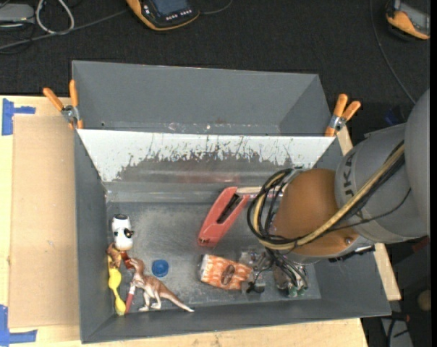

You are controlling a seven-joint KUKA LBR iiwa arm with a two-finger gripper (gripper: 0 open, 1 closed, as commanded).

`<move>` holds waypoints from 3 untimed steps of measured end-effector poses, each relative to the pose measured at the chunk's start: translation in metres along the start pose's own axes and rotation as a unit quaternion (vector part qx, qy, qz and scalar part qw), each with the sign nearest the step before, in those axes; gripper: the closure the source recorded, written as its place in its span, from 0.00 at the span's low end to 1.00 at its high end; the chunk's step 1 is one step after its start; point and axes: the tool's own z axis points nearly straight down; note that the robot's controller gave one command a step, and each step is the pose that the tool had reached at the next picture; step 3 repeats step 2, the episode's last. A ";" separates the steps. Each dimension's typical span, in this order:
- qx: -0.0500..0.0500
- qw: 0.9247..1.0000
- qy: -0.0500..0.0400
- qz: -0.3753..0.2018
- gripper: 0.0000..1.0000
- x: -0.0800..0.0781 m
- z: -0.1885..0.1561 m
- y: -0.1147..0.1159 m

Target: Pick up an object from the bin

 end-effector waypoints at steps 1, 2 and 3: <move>0.000 1.000 0.003 0.001 1.00 -0.008 -0.078 0.000; 0.000 1.000 0.007 0.005 1.00 -0.002 -0.161 0.011; 0.000 1.000 0.007 0.005 1.00 -0.002 -0.161 0.011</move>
Offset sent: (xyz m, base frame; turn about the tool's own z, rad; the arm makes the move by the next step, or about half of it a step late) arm -0.0031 0.0161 0.1972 0.0152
